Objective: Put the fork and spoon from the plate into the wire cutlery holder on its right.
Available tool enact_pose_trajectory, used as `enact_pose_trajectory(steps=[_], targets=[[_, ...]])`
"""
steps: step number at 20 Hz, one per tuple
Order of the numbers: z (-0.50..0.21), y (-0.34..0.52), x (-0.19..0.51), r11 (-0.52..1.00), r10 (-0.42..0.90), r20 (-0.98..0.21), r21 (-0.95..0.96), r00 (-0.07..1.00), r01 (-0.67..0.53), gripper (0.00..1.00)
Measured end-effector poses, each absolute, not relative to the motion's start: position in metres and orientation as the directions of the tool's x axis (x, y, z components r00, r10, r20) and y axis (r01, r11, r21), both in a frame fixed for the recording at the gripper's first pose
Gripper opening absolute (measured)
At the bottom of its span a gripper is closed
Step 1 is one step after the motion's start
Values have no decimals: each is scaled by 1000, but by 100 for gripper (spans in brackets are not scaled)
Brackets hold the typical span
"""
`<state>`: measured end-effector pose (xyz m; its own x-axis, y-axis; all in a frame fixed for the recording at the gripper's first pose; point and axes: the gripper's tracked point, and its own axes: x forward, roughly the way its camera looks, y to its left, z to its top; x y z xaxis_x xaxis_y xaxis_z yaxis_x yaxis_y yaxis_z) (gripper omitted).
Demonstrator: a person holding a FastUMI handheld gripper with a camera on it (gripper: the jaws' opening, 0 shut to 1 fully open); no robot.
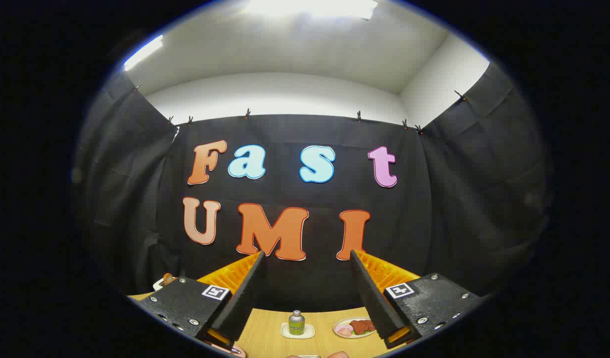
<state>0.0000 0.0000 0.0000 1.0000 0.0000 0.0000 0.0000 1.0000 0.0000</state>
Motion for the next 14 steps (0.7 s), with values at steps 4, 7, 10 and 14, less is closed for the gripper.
enact_pose_trajectory(steps=[4, 7, 10, 14], targets=[[4, 6, 0, 1000, 19, 9, 16, 1000, -19, 98], [4, 11, 0, 1000, 22, 20, 1, 1000, -22, 98], [0, 18, 0, 999, 32, 11, -4, 999, -32, 98], [0, 26, 2, 999, 36, 2, 12, 999, -36, 98]])
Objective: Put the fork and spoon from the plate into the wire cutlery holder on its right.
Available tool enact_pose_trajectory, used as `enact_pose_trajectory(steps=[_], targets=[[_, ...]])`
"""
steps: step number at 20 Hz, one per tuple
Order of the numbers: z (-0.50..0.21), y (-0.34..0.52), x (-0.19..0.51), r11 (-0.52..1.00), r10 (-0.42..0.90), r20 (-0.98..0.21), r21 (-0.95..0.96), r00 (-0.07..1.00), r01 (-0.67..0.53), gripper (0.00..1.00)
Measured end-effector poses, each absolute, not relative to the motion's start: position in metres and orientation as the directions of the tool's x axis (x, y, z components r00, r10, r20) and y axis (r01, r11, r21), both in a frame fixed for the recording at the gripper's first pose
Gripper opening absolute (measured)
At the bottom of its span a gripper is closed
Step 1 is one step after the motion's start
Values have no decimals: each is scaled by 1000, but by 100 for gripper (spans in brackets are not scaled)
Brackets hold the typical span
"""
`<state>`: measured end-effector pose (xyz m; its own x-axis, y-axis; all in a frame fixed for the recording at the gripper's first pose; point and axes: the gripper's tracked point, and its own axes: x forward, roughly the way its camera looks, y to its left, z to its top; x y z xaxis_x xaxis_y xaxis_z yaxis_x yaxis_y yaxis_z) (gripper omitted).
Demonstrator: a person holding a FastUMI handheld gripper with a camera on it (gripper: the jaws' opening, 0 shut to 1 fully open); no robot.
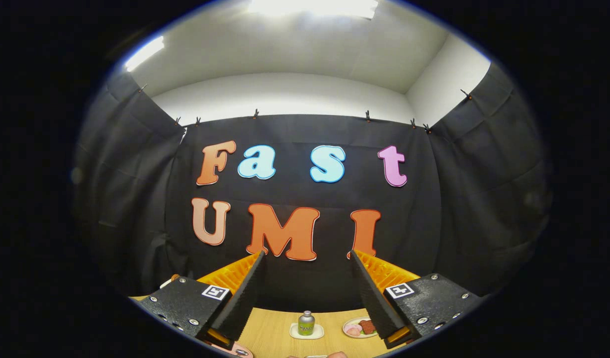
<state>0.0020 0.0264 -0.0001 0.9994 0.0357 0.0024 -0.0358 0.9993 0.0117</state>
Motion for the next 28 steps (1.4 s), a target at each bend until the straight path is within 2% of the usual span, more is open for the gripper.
enact_pose_trajectory(steps=[6, 14, 18, 22, 28], targets=[[-34, 64, 1, 994, 102, -57, 41, 993, -99, 98], [-116, 124, -5, 985, 172, -256, 79, 951, -157, 99], [-171, 152, -20, 982, 188, -401, 56, 897, -180, 99], [-208, 182, -35, 971, 215, -496, 14, 841, -240, 99], [-281, 209, -66, 967, 211, -688, 41, 694, -253, 97]])
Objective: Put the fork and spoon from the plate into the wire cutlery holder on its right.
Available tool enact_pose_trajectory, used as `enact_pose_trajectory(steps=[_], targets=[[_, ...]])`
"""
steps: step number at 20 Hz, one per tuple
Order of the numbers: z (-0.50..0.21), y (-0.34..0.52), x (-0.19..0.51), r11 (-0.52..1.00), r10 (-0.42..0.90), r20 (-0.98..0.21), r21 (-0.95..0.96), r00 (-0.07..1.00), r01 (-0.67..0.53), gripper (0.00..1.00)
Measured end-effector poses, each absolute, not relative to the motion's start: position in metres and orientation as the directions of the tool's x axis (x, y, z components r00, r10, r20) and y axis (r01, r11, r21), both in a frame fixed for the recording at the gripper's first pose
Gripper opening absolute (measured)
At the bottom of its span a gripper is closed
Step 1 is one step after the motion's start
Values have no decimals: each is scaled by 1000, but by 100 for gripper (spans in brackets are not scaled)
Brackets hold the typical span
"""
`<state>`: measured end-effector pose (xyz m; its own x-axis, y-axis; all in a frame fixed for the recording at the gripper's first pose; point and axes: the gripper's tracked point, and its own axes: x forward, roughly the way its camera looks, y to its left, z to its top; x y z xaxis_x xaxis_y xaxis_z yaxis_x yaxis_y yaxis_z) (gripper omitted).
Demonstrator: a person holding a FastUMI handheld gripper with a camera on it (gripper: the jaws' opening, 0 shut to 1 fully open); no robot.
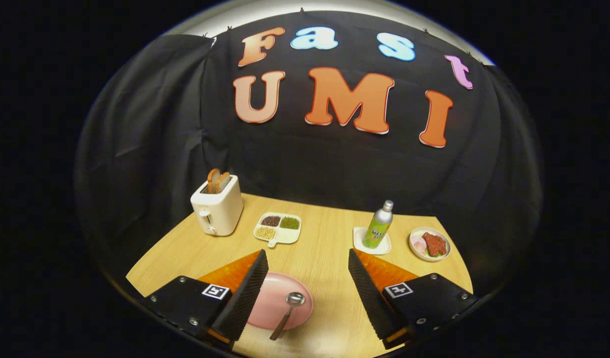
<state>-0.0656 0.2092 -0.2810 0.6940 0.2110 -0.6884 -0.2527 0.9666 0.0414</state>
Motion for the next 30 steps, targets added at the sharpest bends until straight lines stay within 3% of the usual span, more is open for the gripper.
enact_pose_trajectory(steps=[6, 13, 23, 26, 30], targets=[[-365, 229, -112, 963, 211, -863, 103, 459, -250, 90], [-440, 243, -158, 959, 194, -955, 137, 225, -247, 79], [-496, 234, -183, 958, 100, -994, 82, 50, -276, 47], [-498, 237, -182, 959, 110, -993, 98, 32, -265, 27], [-500, 235, -177, 966, 110, -993, 97, 43, -240, 10]])
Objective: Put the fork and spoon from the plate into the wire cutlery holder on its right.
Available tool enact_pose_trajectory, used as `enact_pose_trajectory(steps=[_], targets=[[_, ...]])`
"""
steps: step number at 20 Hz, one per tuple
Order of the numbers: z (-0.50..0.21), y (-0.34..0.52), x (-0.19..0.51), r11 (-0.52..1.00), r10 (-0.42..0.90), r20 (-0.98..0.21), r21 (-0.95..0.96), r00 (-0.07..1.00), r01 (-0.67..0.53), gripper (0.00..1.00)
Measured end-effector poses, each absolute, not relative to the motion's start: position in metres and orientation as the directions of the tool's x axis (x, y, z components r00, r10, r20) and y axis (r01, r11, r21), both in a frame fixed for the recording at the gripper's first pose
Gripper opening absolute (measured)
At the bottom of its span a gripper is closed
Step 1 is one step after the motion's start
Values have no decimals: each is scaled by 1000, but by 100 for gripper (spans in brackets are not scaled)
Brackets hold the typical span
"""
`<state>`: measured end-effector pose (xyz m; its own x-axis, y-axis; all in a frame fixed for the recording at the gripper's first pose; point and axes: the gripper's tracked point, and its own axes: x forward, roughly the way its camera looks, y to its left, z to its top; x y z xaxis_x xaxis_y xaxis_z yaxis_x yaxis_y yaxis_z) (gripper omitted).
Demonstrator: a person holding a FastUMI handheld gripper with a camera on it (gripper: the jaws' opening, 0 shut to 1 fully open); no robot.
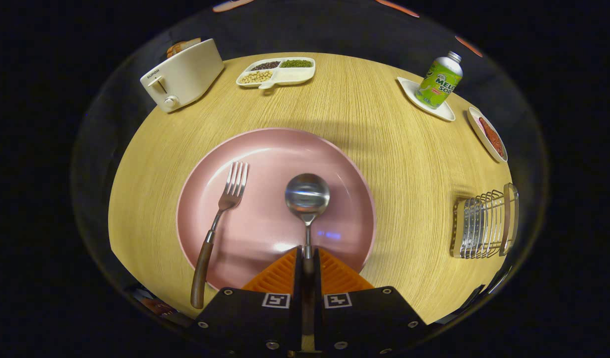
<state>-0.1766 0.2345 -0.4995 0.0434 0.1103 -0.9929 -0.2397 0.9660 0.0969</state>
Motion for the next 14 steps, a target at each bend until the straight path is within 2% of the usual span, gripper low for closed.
enact_pose_trajectory(steps=[5, 14], targets=[[-478, 238, -169, 971, 152, -982, 127, 108, -204, 6], [-416, 213, -136, 986, 142, -936, 106, 322, -128, 6]])
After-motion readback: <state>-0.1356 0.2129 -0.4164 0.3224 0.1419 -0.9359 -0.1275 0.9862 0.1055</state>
